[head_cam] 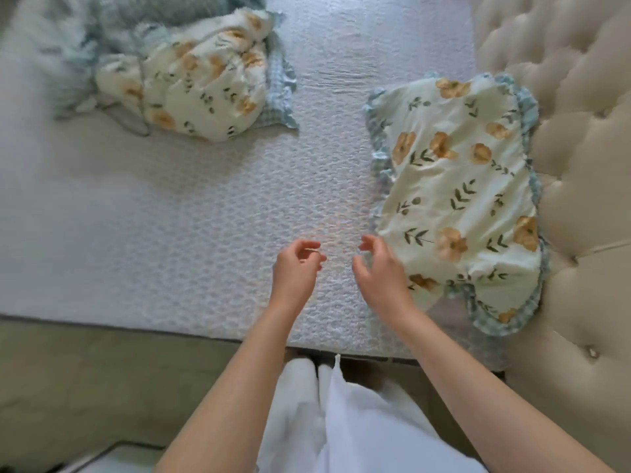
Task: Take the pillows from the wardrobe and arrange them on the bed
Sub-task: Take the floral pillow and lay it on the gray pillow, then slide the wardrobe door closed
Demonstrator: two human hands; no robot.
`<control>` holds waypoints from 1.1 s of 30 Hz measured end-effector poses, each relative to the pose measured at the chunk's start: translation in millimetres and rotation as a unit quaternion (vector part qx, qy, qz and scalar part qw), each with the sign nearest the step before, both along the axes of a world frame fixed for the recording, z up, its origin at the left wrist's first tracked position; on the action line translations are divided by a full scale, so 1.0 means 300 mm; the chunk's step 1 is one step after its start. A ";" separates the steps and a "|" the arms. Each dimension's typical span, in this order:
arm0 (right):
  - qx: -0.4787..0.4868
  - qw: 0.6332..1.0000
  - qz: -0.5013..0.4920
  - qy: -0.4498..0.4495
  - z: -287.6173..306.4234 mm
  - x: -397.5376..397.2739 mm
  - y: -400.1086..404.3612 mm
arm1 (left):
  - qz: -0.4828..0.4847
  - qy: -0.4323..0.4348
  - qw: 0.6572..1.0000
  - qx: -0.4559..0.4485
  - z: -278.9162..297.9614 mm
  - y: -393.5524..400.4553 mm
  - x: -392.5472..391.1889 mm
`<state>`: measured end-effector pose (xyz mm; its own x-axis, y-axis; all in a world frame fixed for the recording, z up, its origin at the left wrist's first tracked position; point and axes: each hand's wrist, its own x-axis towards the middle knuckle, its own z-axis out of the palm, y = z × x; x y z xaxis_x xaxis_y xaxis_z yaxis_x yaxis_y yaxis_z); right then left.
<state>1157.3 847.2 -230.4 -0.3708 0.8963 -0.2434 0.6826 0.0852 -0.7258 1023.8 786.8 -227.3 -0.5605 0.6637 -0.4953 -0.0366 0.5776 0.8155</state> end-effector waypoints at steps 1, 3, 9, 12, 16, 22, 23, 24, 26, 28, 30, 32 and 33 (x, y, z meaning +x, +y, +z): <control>0.002 0.999 0.033 0.005 0.010 -0.020 -0.035 | 0.031 0.014 0.999 0.000 0.013 -0.067 -0.008; 0.004 0.995 0.096 0.012 0.031 -0.059 -0.107 | 0.089 0.034 0.995 -0.005 0.035 -0.201 -0.019; -0.011 0.968 0.250 0.020 0.075 -0.198 -0.330 | 0.253 0.050 0.966 -0.008 0.084 -0.549 -0.034; -0.013 0.945 0.326 0.017 0.087 -0.288 -0.449 | 0.314 0.047 0.948 -0.012 0.109 -0.696 -0.053; -0.014 0.902 0.431 0.010 0.101 -0.437 -0.623 | 0.383 0.070 0.920 -0.056 0.131 -0.902 -0.106; -0.019 0.827 0.562 0.015 0.135 -0.710 -0.902 | 0.479 0.096 0.867 -0.097 0.151 -1.193 -0.247; -0.020 0.813 0.581 0.020 0.141 -0.760 -0.954 | 0.492 0.105 0.857 -0.106 0.149 -1.245 -0.275; -0.020 0.799 0.600 0.027 0.144 -0.807 -1.008 | 0.502 0.115 0.849 -0.119 0.150 -1.297 -0.302; -0.023 0.774 0.632 0.038 0.151 -0.901 -1.119 | 0.519 0.133 0.832 -0.144 0.155 -1.400 -0.355; -0.037 0.753 0.656 0.045 0.164 -0.986 -1.230 | 0.540 0.149 0.812 -0.162 0.170 -1.498 -0.406; -0.057 0.729 0.680 0.051 0.174 -1.066 -1.341 | 0.568 0.164 0.787 -0.177 0.188 -1.592 -0.451; -0.068 0.711 0.697 0.061 0.179 -1.130 -1.428 | 0.594 0.177 0.761 -0.193 0.205 -1.660 -0.487; -0.076 0.703 0.704 0.062 0.183 -1.159 -1.471 | 0.604 0.183 0.749 -0.201 0.214 -1.690 -0.500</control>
